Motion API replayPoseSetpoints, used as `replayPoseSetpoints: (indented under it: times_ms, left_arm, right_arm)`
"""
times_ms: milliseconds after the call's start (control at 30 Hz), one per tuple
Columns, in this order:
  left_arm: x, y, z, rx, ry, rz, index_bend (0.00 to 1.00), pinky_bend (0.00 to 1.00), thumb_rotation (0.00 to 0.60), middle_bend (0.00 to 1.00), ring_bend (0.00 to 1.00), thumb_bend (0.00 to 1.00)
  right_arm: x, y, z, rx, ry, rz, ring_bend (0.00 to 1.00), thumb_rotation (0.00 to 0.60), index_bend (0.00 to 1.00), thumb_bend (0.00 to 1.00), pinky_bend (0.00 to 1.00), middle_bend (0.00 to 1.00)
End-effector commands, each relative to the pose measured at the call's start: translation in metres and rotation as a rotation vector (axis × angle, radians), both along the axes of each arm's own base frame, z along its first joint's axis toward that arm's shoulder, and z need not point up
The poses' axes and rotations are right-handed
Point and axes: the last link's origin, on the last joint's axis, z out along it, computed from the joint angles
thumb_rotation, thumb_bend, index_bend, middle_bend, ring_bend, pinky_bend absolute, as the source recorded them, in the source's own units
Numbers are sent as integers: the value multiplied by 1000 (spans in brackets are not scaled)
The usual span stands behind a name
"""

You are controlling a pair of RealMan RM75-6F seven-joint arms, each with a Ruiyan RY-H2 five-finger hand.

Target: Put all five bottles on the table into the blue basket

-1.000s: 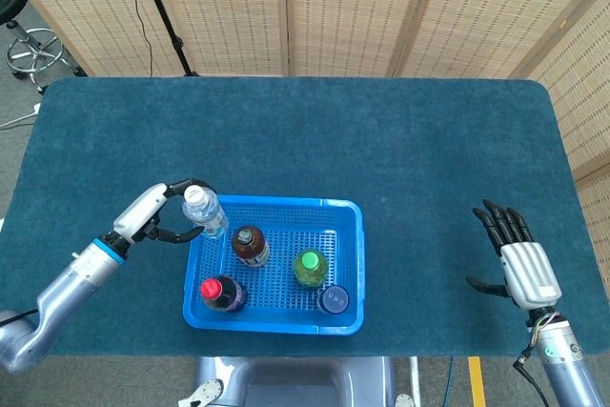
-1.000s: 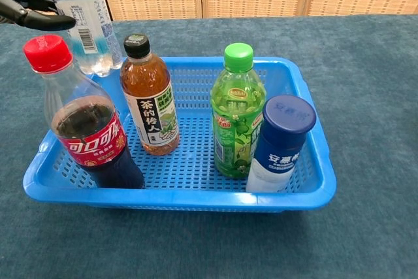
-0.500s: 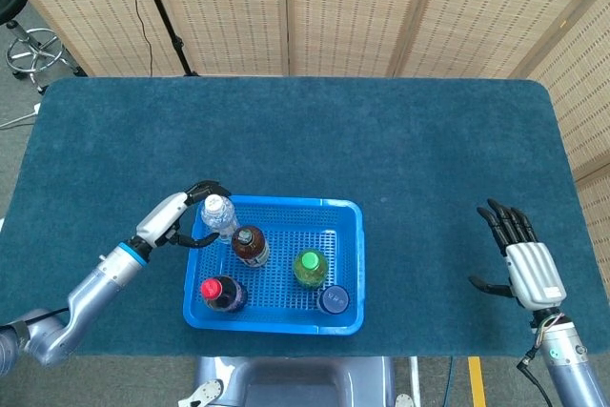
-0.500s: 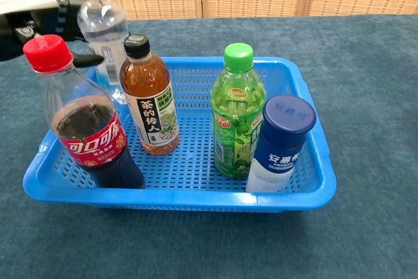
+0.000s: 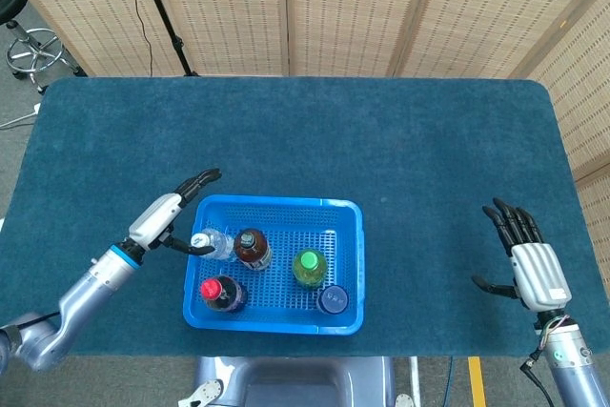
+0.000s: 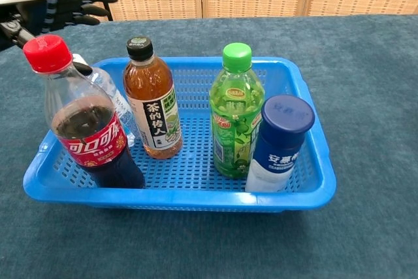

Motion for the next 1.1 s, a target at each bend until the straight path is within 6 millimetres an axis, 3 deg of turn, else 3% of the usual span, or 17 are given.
replayPoseSetpoints:
  times_ms: [33, 133, 167, 333, 467, 600, 833, 1100]
  left_arm:
    - [-7, -3, 12, 43, 5, 11, 0, 0, 600, 0, 0, 91]
    - [-21, -5, 30, 161, 39, 55, 0, 0, 600, 0, 0, 91]
    - [-41, -9, 48, 258, 111, 100, 0, 0, 600, 0, 0, 90]
    - [-83, -50, 80, 388, 398, 280, 0, 0, 600, 0, 0, 63]
    - [-103, -83, 94, 406, 459, 414, 0, 0, 600, 0, 0, 63]
    - [-128, -120, 106, 443, 585, 514, 0, 0, 600, 0, 0, 62]
    - [-146, -152, 114, 462, 596, 590, 0, 0, 600, 0, 0, 63]
    - [-154, -157, 122, 547, 635, 517, 0, 0, 600, 0, 0, 63]
  right_arm:
    - [1, 2, 1, 0, 0, 4, 0, 600, 0, 0, 0, 0]
    - [3, 5, 3, 1, -4, 14, 0, 600, 0, 0, 0, 0]
    - [3, 6, 4, 0, 2, 15, 0, 600, 0, 0, 0, 0]
    - [4, 10, 9, -27, 63, 22, 0, 600, 0, 0, 0, 0]
    - [12, 18, 10, -47, -1, 21, 0, 600, 0, 0, 0, 0]
    - [8, 27, 13, -72, 78, -10, 0, 600, 0, 0, 0, 0]
    - [-3, 37, 10, -44, 231, -93, 0, 600, 0, 0, 0, 0]
    - [-3, 38, 16, -29, 350, -76, 0, 600, 0, 0, 0, 0]
